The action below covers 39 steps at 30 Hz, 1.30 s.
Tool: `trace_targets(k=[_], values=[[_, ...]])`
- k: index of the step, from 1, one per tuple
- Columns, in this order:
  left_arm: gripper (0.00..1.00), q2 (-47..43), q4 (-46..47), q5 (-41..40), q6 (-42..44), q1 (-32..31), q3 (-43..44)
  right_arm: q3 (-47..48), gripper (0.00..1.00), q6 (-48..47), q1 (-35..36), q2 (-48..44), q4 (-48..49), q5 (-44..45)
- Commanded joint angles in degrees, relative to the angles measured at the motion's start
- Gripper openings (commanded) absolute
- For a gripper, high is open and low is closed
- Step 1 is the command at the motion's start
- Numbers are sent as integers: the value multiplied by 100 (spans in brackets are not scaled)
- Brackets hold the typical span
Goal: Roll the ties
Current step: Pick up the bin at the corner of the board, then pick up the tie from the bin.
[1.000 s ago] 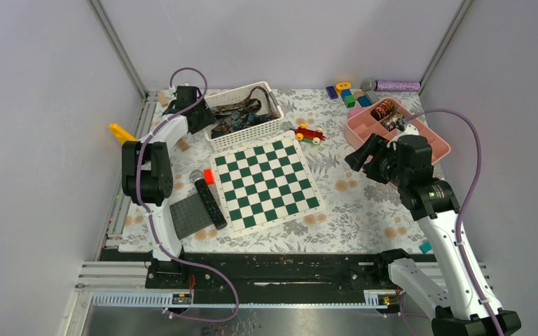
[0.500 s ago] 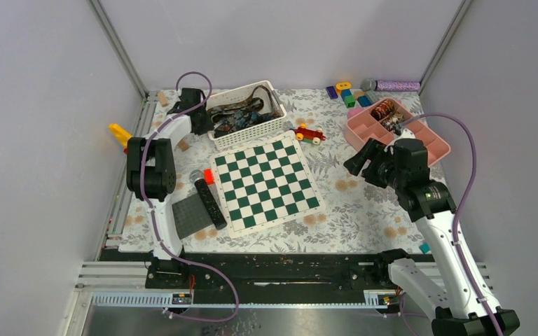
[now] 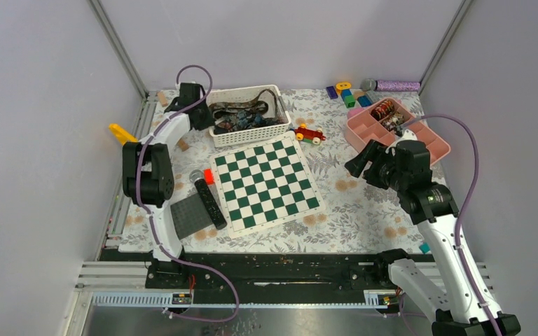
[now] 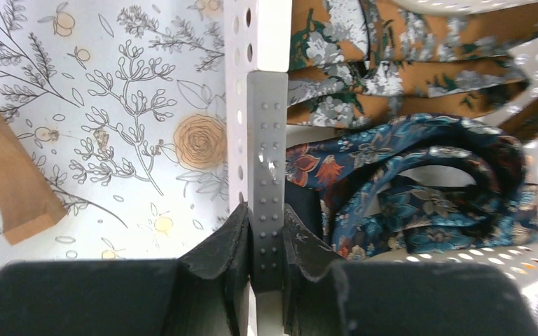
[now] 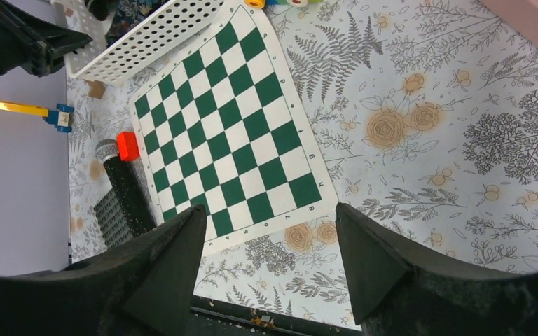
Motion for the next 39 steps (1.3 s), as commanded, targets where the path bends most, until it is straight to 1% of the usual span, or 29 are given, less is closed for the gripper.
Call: trace_targets(k=[1, 6, 12, 16, 19, 21, 23, 26, 29, 33, 36, 39], values=[[0, -1312, 348, 376, -50, -205, -116, 418, 76, -288, 45, -145, -77, -17], [0, -2291, 522, 357, -83, -609, -894, 571, 78, -530, 45, -235, -77, -190], [0, -3294, 853, 559, -125, -1274, -2255, 545, 78, -862, 41, -237, -20, -913], [0, -3837, 1161, 445, -159, -1850, -3236, 502, 77, -1084, 45, -218, -8, -1573], [0, -4153, 1425, 160, -317, -2280, -4000, 492, 75, -1074, 65, -178, -79, -1799], [0, -4301, 1718, 67, -536, -2476, -4447, 487, 74, -1022, 179, -115, -184, -1701], [0, -4388, 1956, -77, -685, -2646, -4738, 453, 73, -997, 457, -30, -277, -1420], [0, -4416, 2186, -119, -837, -2825, -5004, 316, 72, -923, 1222, 140, -189, -919], [0, -4338, 2438, -115, -903, -2877, -5141, 179, 72, -913, 1852, 490, 91, -603], [0, -4218, 2585, -115, -867, -2923, -5193, 214, 71, -1260, 2601, 1161, 486, -89], [0, -4185, 2664, -103, -818, -2932, -5260, 402, 71, -1608, 2955, 1818, 820, 152], [0, -4128, 2733, -31, -808, -2935, -5305, 440, 71, -1822, 3131, 2327, 1446, 482]])
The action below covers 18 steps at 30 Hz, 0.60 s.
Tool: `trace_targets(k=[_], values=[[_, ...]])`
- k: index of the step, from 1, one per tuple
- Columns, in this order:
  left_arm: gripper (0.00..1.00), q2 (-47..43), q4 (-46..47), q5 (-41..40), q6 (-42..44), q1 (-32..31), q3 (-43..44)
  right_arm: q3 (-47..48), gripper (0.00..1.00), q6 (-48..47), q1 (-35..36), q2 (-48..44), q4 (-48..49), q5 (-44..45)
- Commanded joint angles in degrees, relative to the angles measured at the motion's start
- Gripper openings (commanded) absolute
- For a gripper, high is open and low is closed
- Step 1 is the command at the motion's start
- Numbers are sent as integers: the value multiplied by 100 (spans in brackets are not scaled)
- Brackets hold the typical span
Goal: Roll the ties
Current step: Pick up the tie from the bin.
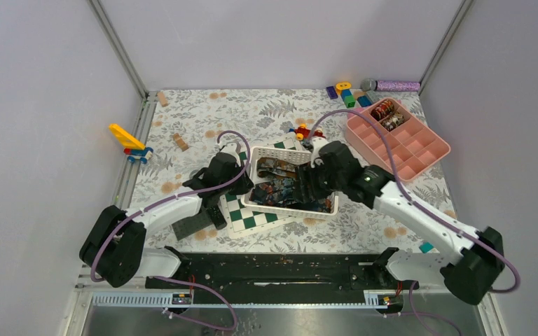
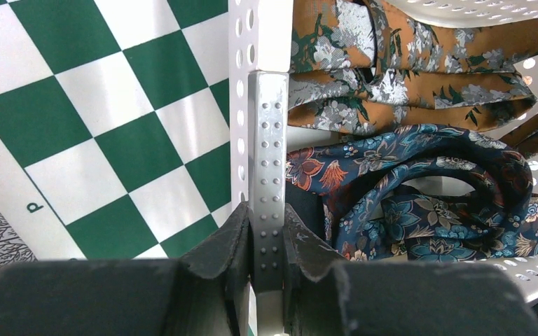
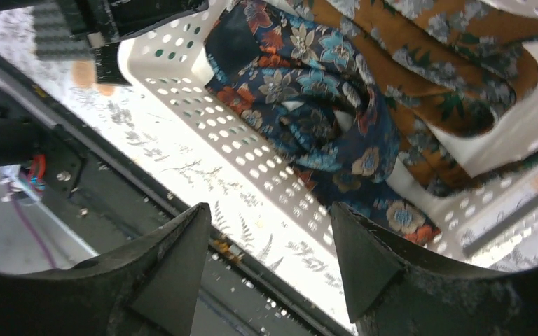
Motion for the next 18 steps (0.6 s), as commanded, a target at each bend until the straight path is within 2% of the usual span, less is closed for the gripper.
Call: trace_targets(k=[1, 9, 18], values=[[0, 18, 879, 134, -165, -25, -45, 182, 71, -537, 257, 653, 1230, 732], [0, 336, 1061, 468, -205, -25, -35, 496, 70, -1174, 337, 2147, 2535, 785], [0, 549, 1123, 669, -276, -23, 30, 818, 69, -1789, 522, 3288, 3163, 1442]])
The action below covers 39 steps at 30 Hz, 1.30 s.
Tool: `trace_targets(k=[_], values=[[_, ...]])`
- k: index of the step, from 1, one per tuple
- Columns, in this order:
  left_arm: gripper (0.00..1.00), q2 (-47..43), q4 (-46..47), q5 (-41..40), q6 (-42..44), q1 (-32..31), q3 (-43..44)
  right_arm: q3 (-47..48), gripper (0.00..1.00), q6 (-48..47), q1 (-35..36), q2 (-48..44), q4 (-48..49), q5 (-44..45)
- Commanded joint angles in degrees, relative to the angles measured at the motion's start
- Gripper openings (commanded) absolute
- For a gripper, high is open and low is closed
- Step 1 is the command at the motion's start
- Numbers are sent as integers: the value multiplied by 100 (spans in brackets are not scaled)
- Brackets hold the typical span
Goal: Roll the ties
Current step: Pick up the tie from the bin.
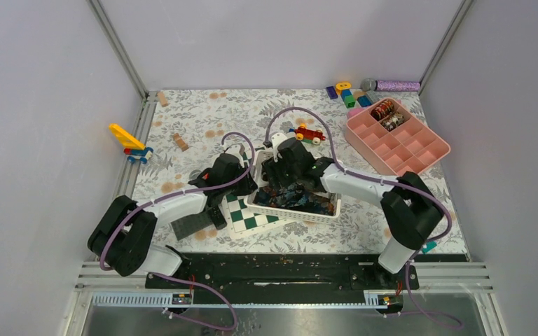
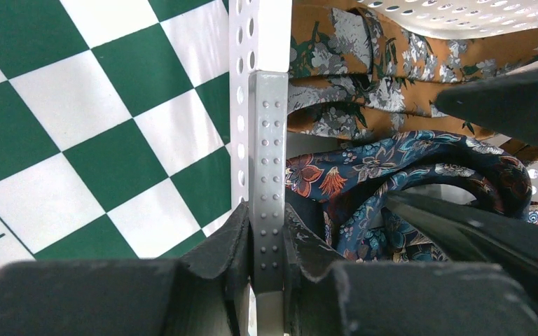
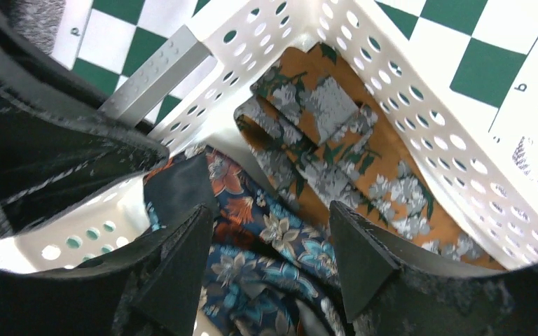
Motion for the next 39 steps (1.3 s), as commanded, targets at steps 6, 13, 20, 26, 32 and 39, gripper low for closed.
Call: trace_targets(k=[6, 13, 20, 26, 32, 39], values=[[0, 81, 533, 421, -181, -28, 168, 475, 68, -927, 99, 627, 659, 787], [0, 82, 500, 443, -191, -28, 181, 813, 67, -1412, 108, 994, 530, 1158], [0, 65, 462, 455, -189, -27, 185, 826, 65, -1579, 109, 1118, 344, 1077], [0, 89, 449, 478, -188, -23, 195, 739, 65, -1574, 108, 1143, 337, 851], [0, 144, 448, 507, -203, -27, 217, 477, 67, -1361, 140, 753, 429, 599], [0, 155, 449, 515, -221, -28, 212, 241, 69, -1112, 141, 408, 648, 261]])
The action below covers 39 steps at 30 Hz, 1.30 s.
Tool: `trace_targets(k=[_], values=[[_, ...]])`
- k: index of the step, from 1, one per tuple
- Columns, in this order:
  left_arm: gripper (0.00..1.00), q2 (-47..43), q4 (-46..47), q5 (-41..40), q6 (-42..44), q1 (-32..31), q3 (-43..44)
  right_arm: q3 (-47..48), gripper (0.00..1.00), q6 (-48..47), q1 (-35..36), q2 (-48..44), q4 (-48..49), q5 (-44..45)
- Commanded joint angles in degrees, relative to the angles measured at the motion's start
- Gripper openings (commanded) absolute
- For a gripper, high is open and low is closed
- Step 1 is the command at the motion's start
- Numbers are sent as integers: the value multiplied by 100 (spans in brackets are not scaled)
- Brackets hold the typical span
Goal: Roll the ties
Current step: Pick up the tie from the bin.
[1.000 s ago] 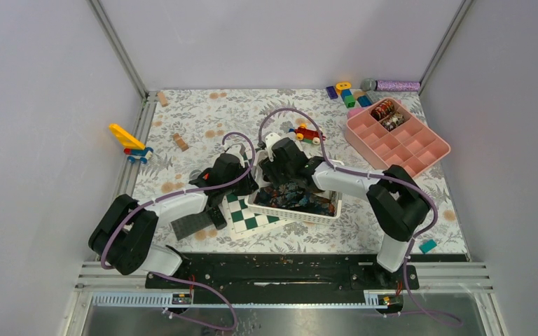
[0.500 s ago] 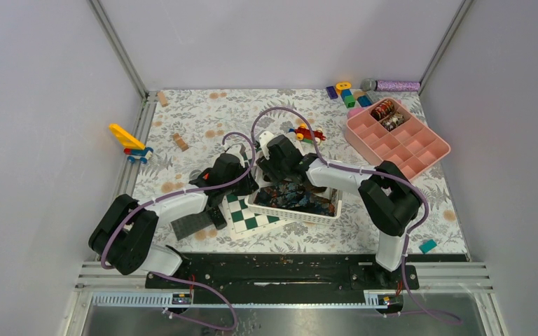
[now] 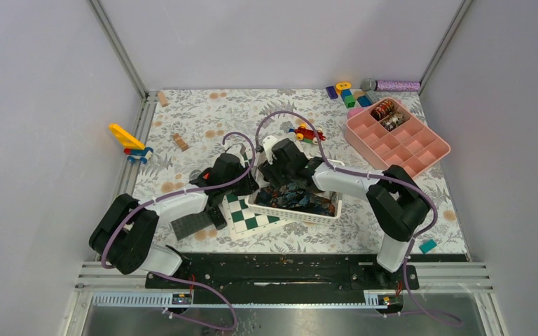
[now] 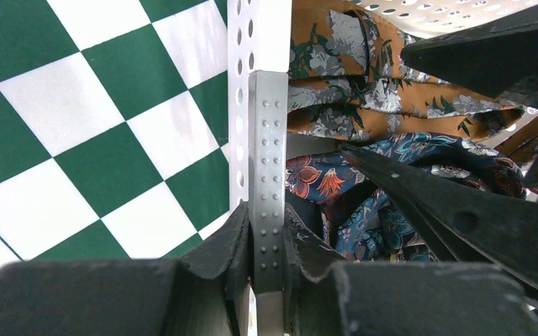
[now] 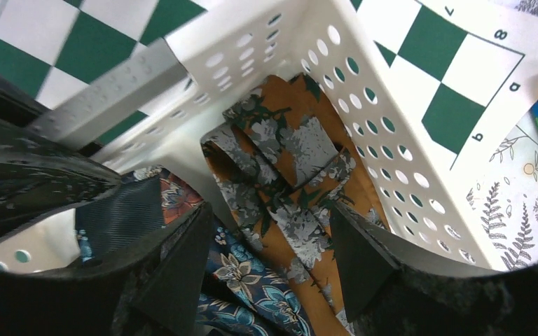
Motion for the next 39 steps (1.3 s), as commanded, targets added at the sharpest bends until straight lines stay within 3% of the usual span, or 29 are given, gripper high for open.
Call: trace_targets(k=[1, 13, 21, 30, 39], values=[[0, 42, 336, 392, -167, -28, 199, 36, 69, 177, 76, -272, 270, -184], [0, -28, 274, 383, -152, -27, 186, 406, 69, -21, 76, 359, 172, 196], [0, -80, 232, 377, -148, -28, 171, 589, 67, -172, 76, 588, 268, 966], [0, -70, 248, 375, -172, -28, 138, 675, 60, -388, 76, 725, 397, 1482], [0, -106, 218, 373, -172, -27, 139, 880, 53, -585, 76, 1018, 281, 1349]])
